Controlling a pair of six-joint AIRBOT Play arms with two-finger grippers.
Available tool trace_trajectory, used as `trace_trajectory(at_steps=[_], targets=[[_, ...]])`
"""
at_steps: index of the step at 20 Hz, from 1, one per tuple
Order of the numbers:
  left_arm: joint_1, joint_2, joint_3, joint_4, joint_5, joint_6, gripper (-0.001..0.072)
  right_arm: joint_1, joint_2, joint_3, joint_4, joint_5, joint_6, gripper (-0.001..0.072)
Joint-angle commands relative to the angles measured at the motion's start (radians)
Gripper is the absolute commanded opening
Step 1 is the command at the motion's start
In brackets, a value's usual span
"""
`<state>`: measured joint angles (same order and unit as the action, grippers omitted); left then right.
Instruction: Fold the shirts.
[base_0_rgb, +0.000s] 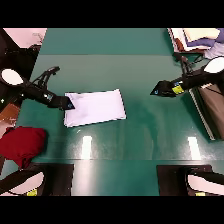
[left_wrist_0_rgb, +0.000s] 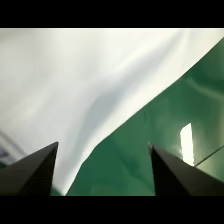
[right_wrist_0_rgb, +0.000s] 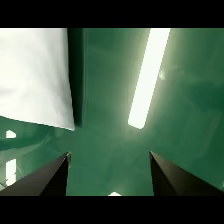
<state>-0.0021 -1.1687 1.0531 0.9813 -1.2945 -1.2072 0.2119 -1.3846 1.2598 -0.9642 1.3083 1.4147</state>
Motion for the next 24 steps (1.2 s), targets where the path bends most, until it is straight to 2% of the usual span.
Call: trace_trajectory(at_steps=[1,2,3,9,17,18,19,20,24], targets=[[0.000,0.002,0.020,-0.107,0.077,0.001,0.0366,0.001,-0.138,0.000,0.158,-0.048,-0.033,0.0559],[0.000,0.002,0.020,-0.106,0.081,0.026,0.0098,0.010,-0.184,0.000,0.201,-0.074,-0.055,0.0559],[0.000,0.002,0.020,-0.107,0.083,0.049,0.0026,0.028,-0.224,0.000,0.238,-0.092,-0.070,0.0559],[0.000,0.002,0.020,-0.106,0.129,0.048,0.0025,0.212,-0.436,0.025,0.470,-0.136,-0.195,0.0559],[0.000,0.002,0.020,-0.106,0.142,0.048,0.0025,0.369,-0.589,0.272,0.494,-0.140,-0.204,0.0549],[0.000,0.002,0.020,-0.106,0.140,0.048,0.0025,0.375,-0.597,0.288,0.494,-0.134,-0.204,0.0403],[0.000,0.002,0.020,-0.106,0.138,0.048,0.0025,0.377,-0.603,0.301,0.494,-0.125,-0.204,0.0152],[0.000,0.002,0.020,-0.107,0.136,0.048,0.0024,0.376,-0.602,0.305,0.494,-0.121,-0.204,0.0014],[0.000,0.002,0.020,-0.107,0.113,0.044,0.0024,0.328,-0.550,0.305,0.489,-0.079,-0.196,0.0012]])
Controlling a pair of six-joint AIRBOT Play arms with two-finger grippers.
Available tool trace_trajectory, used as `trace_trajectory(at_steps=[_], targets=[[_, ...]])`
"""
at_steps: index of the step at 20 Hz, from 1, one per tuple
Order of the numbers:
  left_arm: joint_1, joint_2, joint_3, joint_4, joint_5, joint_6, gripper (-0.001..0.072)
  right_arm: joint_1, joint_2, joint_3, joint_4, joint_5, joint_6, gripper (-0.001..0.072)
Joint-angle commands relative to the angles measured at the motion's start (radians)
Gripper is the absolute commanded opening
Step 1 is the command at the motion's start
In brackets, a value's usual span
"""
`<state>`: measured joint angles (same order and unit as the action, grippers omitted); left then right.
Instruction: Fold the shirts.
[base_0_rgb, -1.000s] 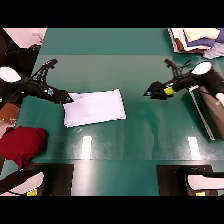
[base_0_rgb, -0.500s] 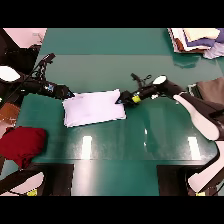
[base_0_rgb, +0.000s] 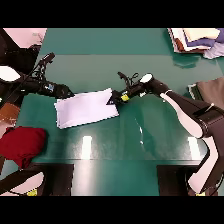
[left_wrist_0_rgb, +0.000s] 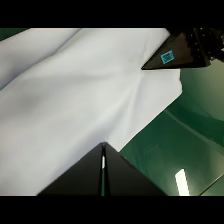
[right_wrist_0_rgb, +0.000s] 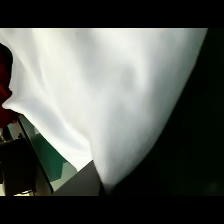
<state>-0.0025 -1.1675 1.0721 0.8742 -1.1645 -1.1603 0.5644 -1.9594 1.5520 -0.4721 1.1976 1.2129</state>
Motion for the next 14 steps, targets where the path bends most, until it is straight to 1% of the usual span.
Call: trace_trajectory(at_steps=[1,4,7,10,12,14], targets=[[-0.006,0.001,0.001,0.003,-0.026,-0.003,0.0024,-0.058,0.061,0.013,-0.028,0.035,0.023,0.0012],[-0.071,0.001,0.001,0.010,-0.027,-0.002,0.0024,-0.201,0.196,0.013,-0.139,0.042,0.078,0.0012],[-0.150,0.001,0.001,0.007,0.019,-0.003,0.0024,-0.400,0.338,0.013,-0.223,0.062,0.112,0.0012],[-0.204,0.001,0.001,0.006,0.073,-0.003,0.0024,-0.600,0.441,0.013,-0.308,0.067,0.133,0.0012],[-0.224,0.001,0.001,0.003,0.075,-0.004,0.0024,-0.733,0.476,0.013,-0.315,0.064,0.133,0.0012],[-0.231,0.001,0.001,-0.008,0.071,-0.022,0.0025,-0.856,0.488,0.013,-0.315,0.047,0.132,0.0012]])
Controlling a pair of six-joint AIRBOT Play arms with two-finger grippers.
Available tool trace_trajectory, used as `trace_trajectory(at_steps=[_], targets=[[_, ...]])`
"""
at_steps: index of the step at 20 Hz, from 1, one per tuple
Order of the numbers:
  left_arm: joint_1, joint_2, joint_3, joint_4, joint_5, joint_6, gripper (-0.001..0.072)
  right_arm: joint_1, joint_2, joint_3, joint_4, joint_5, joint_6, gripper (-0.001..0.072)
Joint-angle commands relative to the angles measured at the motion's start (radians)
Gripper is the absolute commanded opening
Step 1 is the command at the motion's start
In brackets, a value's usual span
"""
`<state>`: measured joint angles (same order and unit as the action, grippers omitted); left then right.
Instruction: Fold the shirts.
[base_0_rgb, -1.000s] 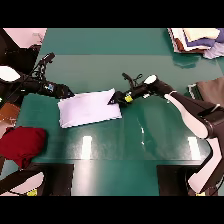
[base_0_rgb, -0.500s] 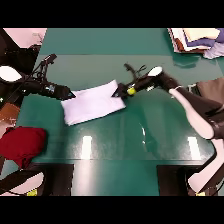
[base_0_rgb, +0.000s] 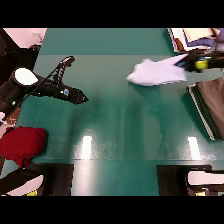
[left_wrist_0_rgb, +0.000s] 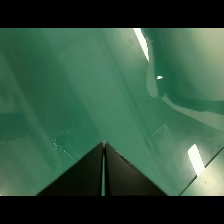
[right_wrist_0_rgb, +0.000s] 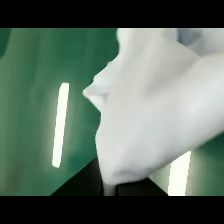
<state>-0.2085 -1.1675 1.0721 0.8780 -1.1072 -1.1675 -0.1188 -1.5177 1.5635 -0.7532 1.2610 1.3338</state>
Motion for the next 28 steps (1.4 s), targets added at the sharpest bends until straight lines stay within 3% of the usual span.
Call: trace_trajectory(at_steps=[1,5,10,19,23,28], targets=[[-0.024,0.001,0.001,-0.024,0.016,-0.014,0.0024,-0.230,0.045,0.001,-0.034,-0.032,0.011,0.0012],[-0.025,0.001,0.001,-0.048,0.018,-0.028,0.0024,-0.395,0.022,0.004,-0.011,-0.121,-0.008,0.0011],[-0.025,0.001,0.001,-0.048,0.049,-0.060,0.0025,-0.442,-0.004,0.143,0.027,-0.097,-0.084,0.0011],[-0.025,0.001,0.001,-0.048,0.060,-0.063,0.0025,-0.471,-0.002,0.450,0.017,0.148,-0.069,0.0011],[-0.024,0.001,0.001,-0.048,0.045,-0.063,0.0025,-0.525,0.019,0.441,-0.056,0.252,-0.027,0.0011],[-0.025,0.001,0.001,-0.048,0.024,-0.062,0.0025,-0.644,0.175,0.182,-0.195,0.246,-0.014,0.0011]])
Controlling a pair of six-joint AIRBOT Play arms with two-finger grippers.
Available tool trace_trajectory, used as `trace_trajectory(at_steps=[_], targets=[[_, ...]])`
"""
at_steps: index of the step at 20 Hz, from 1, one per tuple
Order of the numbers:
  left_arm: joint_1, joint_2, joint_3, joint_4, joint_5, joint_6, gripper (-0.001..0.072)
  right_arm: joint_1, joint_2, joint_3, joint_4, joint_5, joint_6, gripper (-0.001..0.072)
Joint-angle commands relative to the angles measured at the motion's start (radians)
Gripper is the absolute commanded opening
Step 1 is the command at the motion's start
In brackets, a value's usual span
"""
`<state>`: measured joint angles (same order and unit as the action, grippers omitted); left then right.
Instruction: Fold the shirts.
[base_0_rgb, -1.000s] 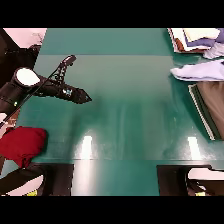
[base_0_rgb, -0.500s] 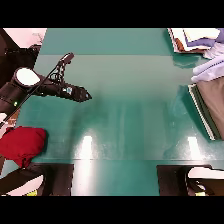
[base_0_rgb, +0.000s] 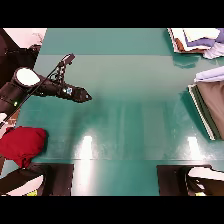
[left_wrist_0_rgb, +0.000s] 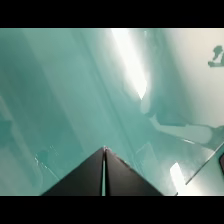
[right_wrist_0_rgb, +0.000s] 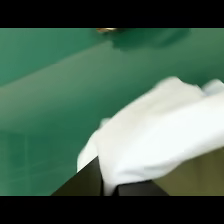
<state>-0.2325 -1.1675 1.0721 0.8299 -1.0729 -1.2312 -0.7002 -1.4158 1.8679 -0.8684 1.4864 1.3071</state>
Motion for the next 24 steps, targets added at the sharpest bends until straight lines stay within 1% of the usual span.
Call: trace_trajectory(at_steps=[1,3,6,7,8,9,11,12,15,16,18,19,21,23,24], targets=[[-0.001,0.001,0.001,0.000,-0.011,0.002,0.0025,-0.090,0.101,-0.185,-0.079,0.023,0.013,0.0012],[-0.001,0.001,0.001,0.000,-0.012,0.002,0.0025,-0.153,0.158,-0.306,-0.107,0.034,0.012,0.0013],[-0.001,0.001,0.001,0.000,-0.018,0.004,0.0025,-0.227,0.239,-0.459,-0.220,0.036,0.012,0.0018],[-0.001,0.001,0.001,0.000,-0.027,0.009,0.0025,-0.249,0.266,-0.504,-0.248,0.035,0.012,0.0040],[-0.001,0.001,0.001,0.000,-0.035,0.010,0.0025,-0.266,0.287,-0.542,-0.267,0.035,0.012,0.0148],[-0.001,0.001,0.001,0.001,-0.043,0.010,0.0024,-0.283,0.308,-0.581,-0.285,0.035,0.012,0.0273],[-0.001,0.001,0.001,0.002,-0.048,0.010,0.0025,-0.310,0.338,-0.645,-0.312,0.037,0.013,0.0549],[0.000,0.001,0.001,0.002,-0.056,0.010,0.0025,-0.319,0.351,-0.668,-0.320,0.040,0.013,0.0581],[-0.001,0.001,0.001,0.004,-0.099,0.038,0.0025,-0.340,0.390,-0.698,-0.301,0.036,0.021,0.0580],[-0.001,0.001,0.001,0.004,-0.101,0.039,0.0025,-0.337,0.401,-0.697,-0.272,0.035,0.041,0.0580],[-0.001,0.001,0.001,0.004,-0.090,0.039,0.0025,-0.301,0.427,-0.698,-0.157,0.031,0.056,0.0579],[-0.001,0.001,0.001,0.004,-0.090,0.038,0.0025,-0.262,0.445,-0.698,-0.093,0.027,0.057,0.0578],[0.000,0.001,0.001,0.003,-0.097,0.035,0.0025,-0.152,0.486,-0.698,-0.024,-0.014,0.057,0.0578],[0.000,0.001,0.001,0.000,-0.089,0.035,0.0025,-0.013,0.519,-0.698,-0.016,-0.074,0.057,0.0572],[0.000,0.001,0.001,0.000,-0.087,0.035,0.0025,0.056,0.531,-0.698,-0.017,-0.101,0.056,0.0463]])
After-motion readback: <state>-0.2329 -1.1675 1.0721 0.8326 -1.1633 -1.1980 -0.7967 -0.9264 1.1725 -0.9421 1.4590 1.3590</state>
